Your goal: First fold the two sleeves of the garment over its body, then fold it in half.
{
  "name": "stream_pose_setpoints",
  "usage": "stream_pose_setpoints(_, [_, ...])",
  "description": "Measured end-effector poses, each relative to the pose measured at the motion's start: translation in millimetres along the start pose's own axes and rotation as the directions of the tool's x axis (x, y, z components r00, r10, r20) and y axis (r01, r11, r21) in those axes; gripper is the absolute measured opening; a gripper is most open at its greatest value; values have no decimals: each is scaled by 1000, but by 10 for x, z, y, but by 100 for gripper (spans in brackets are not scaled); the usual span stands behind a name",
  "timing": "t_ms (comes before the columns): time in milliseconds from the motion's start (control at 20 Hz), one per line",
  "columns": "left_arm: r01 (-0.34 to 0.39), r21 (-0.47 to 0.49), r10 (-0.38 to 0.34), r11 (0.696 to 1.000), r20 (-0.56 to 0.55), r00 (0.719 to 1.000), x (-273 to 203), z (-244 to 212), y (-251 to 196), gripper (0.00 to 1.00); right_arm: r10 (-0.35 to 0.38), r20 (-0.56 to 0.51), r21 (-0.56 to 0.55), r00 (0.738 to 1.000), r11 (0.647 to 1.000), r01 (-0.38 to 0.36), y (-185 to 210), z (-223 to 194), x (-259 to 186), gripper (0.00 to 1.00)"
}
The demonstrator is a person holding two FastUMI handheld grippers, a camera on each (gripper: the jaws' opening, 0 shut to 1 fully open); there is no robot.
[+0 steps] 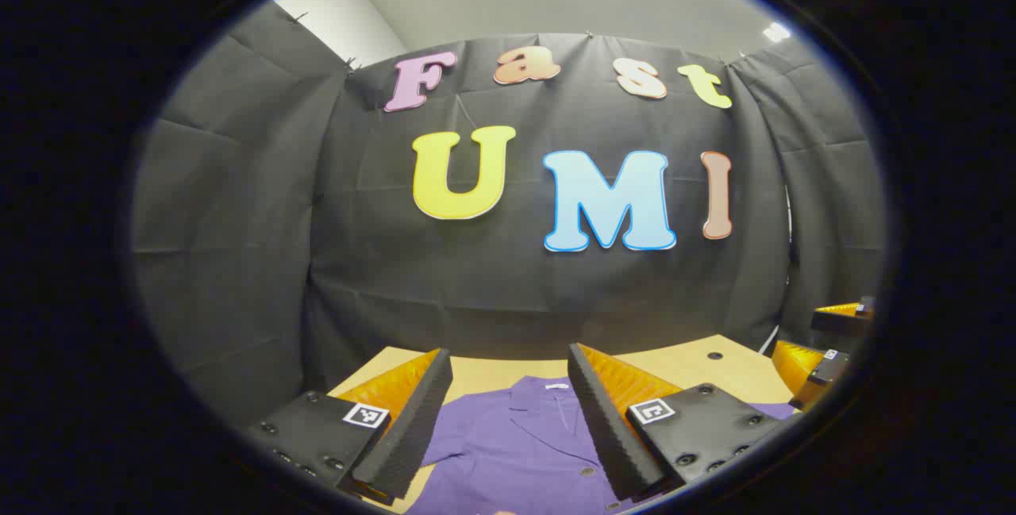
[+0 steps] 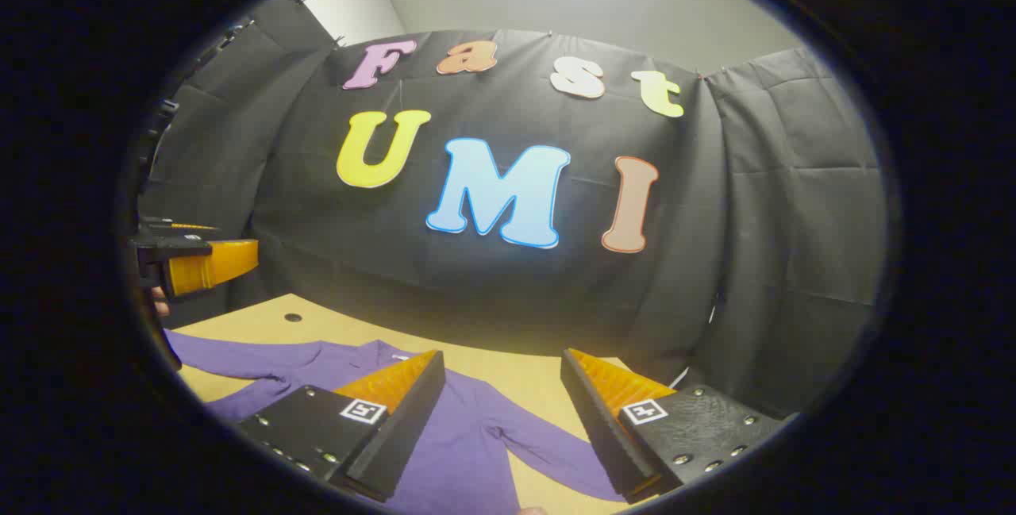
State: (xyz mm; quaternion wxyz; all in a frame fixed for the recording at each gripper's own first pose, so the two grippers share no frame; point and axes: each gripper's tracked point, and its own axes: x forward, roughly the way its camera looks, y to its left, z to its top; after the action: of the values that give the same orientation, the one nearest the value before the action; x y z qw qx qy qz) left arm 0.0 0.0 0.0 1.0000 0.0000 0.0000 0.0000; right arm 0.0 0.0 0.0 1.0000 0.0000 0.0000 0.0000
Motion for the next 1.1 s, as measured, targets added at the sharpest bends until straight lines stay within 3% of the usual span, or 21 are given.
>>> stream_pose_setpoints(750, [-8,3,8,1000,-5,1000,-19,-32,30,95,-4,-57,43,998,999,7,15,-149,10,92])
stream_pose_setpoints(850, [-7,4,7,1000,-2,1000,-17,-33,27,95,-10,-66,52,998,999,14,-10,-175,12,96])
stream_pose_setpoints(900, [-6,5,6,1000,-2,1000,-21,-32,21,95,-14,-75,55,997,998,18,-23,-194,15,92])
stream_pose_setpoints(1100, [-6,-1,6,1000,-5,1000,-16,-45,16,95,-30,-115,61,993,997,37,-105,-324,25,92])
